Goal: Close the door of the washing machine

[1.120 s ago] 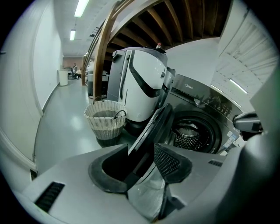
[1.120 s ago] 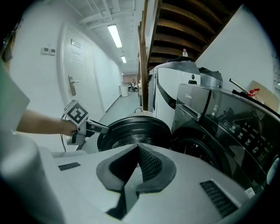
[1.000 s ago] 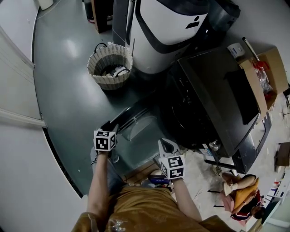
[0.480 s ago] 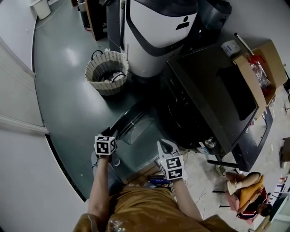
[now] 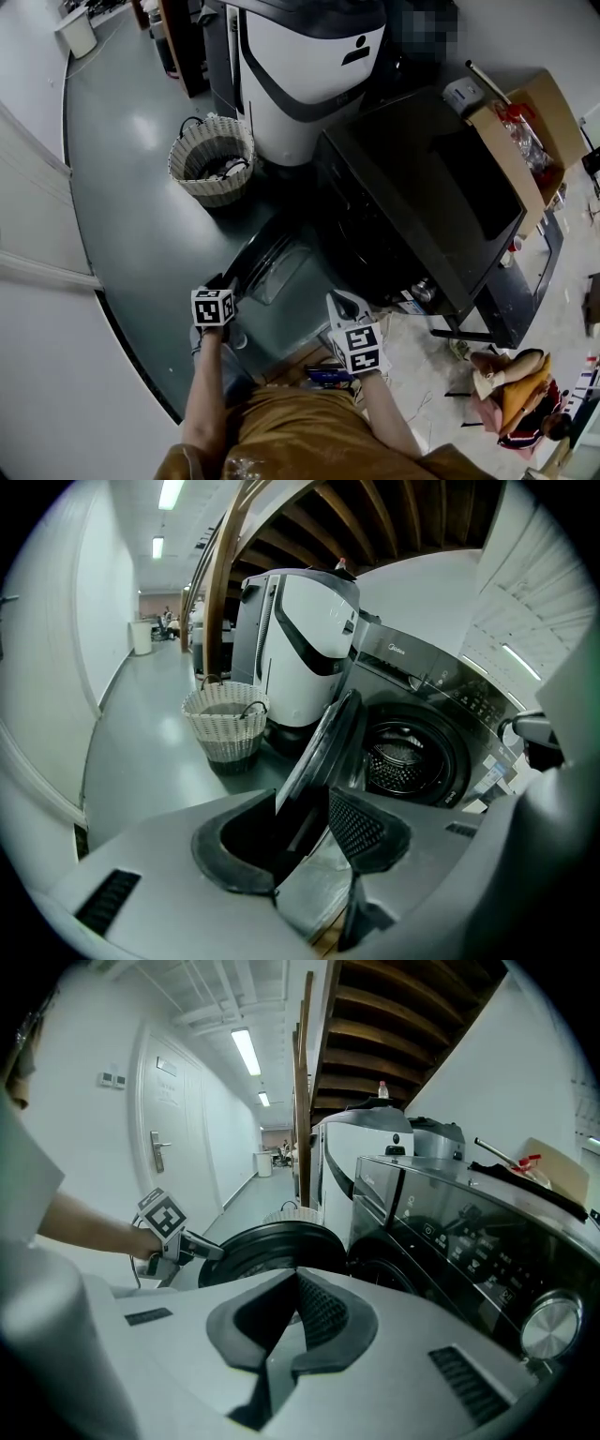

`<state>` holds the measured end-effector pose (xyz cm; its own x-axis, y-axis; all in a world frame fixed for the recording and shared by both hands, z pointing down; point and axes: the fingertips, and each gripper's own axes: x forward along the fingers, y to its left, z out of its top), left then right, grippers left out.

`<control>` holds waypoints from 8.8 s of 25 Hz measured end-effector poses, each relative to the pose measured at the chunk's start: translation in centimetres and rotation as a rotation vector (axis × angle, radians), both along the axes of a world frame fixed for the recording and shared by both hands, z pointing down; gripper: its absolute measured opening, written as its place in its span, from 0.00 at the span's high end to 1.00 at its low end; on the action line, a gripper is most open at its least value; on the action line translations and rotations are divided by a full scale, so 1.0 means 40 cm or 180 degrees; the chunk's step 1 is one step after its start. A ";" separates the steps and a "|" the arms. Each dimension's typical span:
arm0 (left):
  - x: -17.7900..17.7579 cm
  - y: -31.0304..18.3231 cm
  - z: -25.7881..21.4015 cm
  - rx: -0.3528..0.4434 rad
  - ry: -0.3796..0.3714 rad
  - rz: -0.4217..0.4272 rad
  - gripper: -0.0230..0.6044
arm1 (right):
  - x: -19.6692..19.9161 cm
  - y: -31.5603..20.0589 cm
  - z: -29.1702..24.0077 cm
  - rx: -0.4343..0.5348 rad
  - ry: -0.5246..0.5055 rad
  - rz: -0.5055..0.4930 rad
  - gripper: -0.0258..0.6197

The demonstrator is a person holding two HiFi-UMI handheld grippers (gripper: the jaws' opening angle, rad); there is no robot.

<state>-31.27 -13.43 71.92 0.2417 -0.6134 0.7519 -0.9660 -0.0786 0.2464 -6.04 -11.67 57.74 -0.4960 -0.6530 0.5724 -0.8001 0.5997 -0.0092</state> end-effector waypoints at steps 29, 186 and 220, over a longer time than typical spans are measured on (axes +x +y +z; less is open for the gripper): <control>0.129 0.062 0.006 -0.0124 0.0104 -0.0068 0.67 | 0.153 0.102 0.003 -0.0068 -0.0003 0.0046 0.94; 0.870 0.044 0.004 -0.0556 0.0751 0.0862 0.64 | 0.581 0.267 0.041 -0.0265 -0.0186 0.0987 0.94; 1.006 -0.029 0.002 -0.0484 0.1007 0.0940 0.64 | 0.667 0.272 0.024 -0.0148 -0.0160 0.1129 0.94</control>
